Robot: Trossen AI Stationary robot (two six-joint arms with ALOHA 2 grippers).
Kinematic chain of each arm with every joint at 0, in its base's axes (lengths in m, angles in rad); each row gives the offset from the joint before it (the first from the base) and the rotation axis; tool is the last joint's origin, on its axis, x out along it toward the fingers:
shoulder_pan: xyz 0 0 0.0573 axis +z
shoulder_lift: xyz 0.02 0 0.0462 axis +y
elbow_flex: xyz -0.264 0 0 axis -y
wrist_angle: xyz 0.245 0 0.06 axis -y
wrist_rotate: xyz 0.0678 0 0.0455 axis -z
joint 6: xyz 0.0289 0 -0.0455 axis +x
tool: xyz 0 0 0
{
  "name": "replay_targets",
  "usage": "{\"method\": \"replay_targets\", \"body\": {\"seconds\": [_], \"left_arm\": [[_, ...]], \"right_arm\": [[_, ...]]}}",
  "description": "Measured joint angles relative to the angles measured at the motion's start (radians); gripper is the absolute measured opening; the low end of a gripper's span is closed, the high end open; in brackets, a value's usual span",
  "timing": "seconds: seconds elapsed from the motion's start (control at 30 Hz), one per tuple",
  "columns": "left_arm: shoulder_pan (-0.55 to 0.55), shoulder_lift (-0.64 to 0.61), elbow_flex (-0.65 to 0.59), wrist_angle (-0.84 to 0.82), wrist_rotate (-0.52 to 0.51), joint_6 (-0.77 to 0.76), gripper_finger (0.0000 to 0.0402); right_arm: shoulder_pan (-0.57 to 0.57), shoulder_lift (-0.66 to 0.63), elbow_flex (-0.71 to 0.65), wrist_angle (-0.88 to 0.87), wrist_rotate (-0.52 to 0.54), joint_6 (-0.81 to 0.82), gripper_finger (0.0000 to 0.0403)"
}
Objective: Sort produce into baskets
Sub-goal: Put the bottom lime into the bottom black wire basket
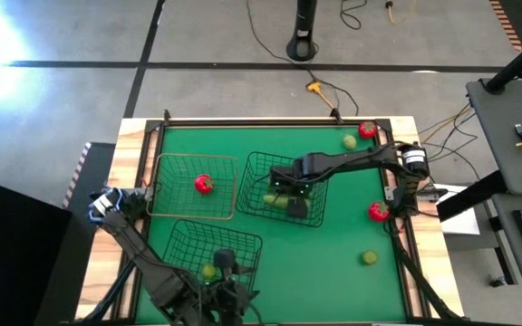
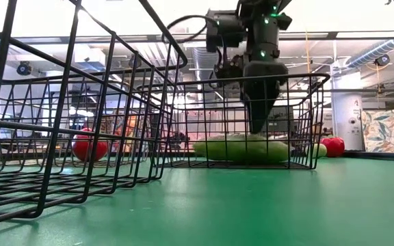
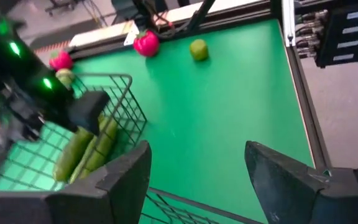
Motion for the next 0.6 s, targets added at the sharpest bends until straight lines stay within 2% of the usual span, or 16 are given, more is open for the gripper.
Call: {"method": "replay_targets", "body": {"seconds": [0.17,0.33,0.47,0.6], "left_arm": [[0.000,0.000,-0.018,-0.002,0.000,-0.100,0.0242],[0.003,0.000,-0.011,-0.001,-0.007,-0.094,0.0242],[0.013,0.000,-0.010,0.005,-0.034,-0.090,0.0242],[0.029,0.000,-0.028,0.023,-0.038,-0.129,0.0242]], "right_arm": [[0.026,-0.032,0.136,-0.182,0.018,0.034,0.0298],[0.135,-0.109,0.264,-0.383,0.026,0.131,0.0299],[0.281,-0.206,0.290,-0.500,0.037,0.351,0.0293],[0.484,-0.305,0.220,-0.529,0.033,0.663,0.0295]]}}
